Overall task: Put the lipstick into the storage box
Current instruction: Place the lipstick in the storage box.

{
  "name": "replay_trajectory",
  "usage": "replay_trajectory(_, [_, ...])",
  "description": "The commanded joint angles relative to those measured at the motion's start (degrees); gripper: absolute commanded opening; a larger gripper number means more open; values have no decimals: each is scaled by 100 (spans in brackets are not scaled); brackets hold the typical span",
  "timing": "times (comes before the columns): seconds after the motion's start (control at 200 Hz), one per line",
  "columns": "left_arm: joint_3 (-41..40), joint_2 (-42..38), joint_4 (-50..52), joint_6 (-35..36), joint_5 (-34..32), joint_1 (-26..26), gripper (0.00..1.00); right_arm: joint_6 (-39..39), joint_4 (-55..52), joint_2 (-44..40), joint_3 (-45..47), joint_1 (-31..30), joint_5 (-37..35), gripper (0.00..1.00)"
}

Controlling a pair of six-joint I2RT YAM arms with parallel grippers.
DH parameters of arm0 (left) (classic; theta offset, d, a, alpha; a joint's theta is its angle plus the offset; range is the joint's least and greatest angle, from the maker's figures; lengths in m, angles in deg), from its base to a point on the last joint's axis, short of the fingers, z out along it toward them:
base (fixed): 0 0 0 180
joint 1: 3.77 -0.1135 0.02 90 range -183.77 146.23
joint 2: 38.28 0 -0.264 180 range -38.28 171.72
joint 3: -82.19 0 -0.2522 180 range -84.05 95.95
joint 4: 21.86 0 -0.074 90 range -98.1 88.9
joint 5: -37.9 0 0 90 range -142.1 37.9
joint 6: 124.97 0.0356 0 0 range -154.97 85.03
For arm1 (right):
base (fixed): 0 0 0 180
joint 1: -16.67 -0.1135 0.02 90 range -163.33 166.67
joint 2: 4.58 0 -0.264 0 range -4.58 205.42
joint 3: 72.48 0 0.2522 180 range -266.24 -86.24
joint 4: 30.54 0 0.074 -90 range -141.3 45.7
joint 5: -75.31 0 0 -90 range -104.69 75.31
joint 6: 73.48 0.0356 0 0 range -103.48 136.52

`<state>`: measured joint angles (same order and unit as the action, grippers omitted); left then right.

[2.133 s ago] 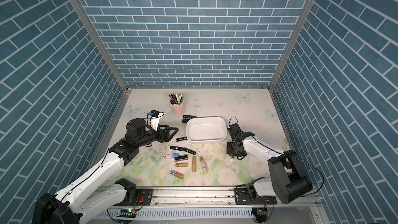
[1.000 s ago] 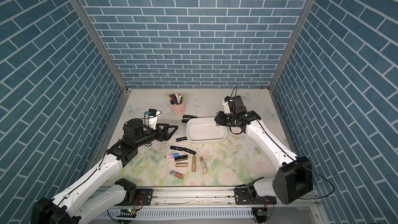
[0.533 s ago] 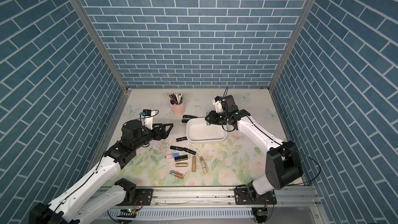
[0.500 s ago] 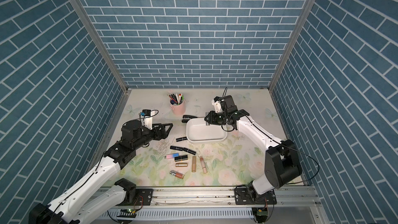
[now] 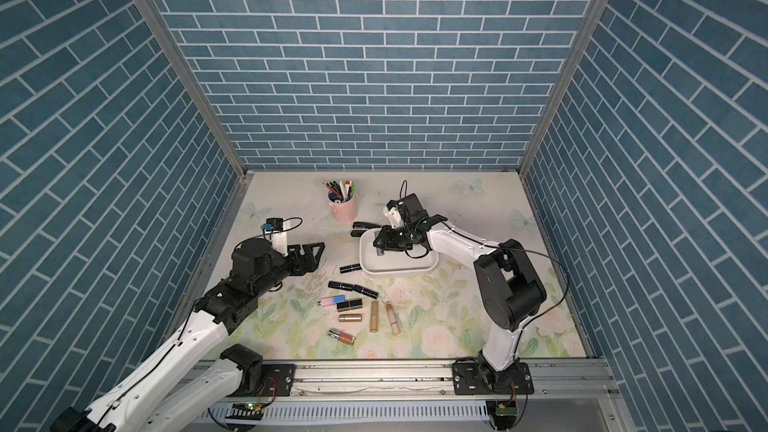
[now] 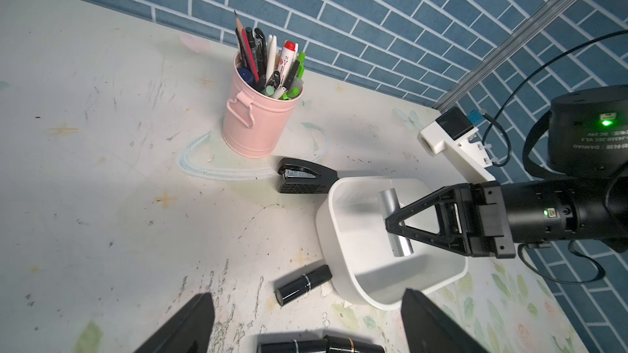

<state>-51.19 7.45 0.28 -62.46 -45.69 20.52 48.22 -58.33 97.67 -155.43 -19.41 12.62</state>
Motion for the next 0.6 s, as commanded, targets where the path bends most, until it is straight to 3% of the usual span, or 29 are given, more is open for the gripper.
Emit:
replay_trajectory(0.0, [-80,-112,216,163,-162,24,93,159,228,203,-192,-68,103,17])
replay_trajectory(0.595, [-218,-138,166,158,-38,23,93,493,790,957,-128,-216,182,17])
